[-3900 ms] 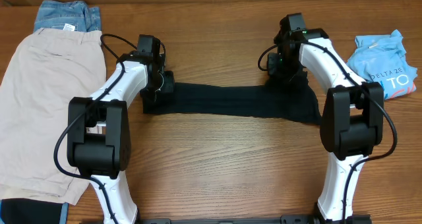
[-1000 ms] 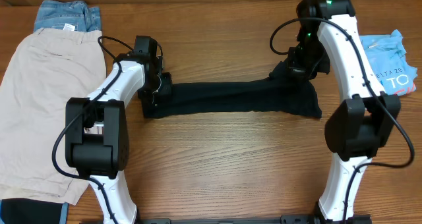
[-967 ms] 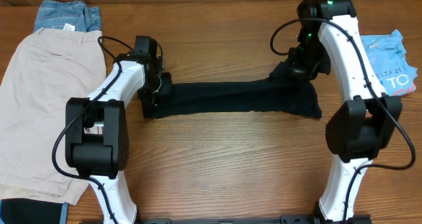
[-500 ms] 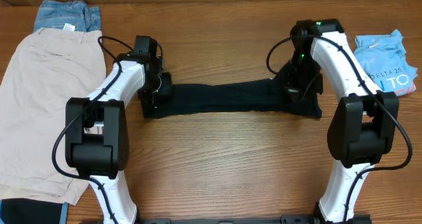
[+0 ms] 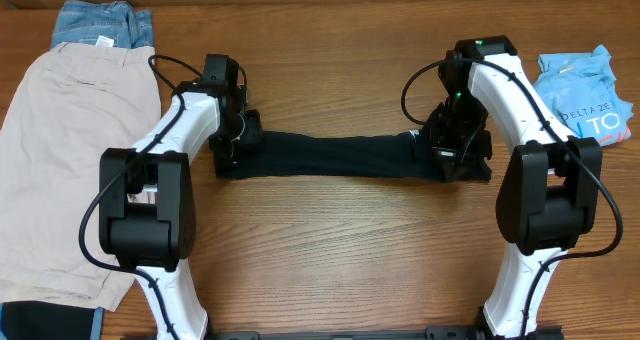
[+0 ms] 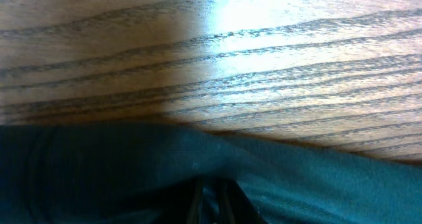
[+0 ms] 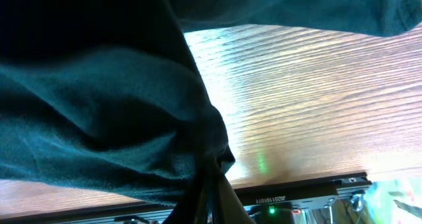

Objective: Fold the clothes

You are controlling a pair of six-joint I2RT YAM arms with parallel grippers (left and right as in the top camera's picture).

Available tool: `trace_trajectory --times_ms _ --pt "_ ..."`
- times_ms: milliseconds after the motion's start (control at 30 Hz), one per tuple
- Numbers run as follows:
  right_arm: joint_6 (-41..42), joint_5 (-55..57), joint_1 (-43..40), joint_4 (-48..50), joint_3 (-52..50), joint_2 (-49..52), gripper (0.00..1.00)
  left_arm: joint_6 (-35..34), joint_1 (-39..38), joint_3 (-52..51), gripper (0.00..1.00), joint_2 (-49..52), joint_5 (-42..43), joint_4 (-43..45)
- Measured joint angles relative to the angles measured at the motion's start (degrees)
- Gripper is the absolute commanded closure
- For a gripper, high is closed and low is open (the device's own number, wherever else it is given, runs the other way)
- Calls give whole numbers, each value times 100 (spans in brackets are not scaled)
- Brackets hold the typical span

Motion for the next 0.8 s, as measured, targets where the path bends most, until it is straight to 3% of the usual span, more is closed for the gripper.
trace_trajectory --times_ms 133,433,600,700,800 --pt "-35 0 0 422 -13 0 95 0 0 0 86 0 0 0" --pt "-76 4 0 2712 -17 0 95 0 0 0 86 0 0 0" --pt "-76 2 -2 3174 -17 0 95 0 0 0 85 0 0 -2" --pt "-76 74 -2 3248 -17 0 87 0 0 0 86 0 0 0" --pt "-94 232 -2 3254 -17 0 86 0 0 0 86 0 0 -2"
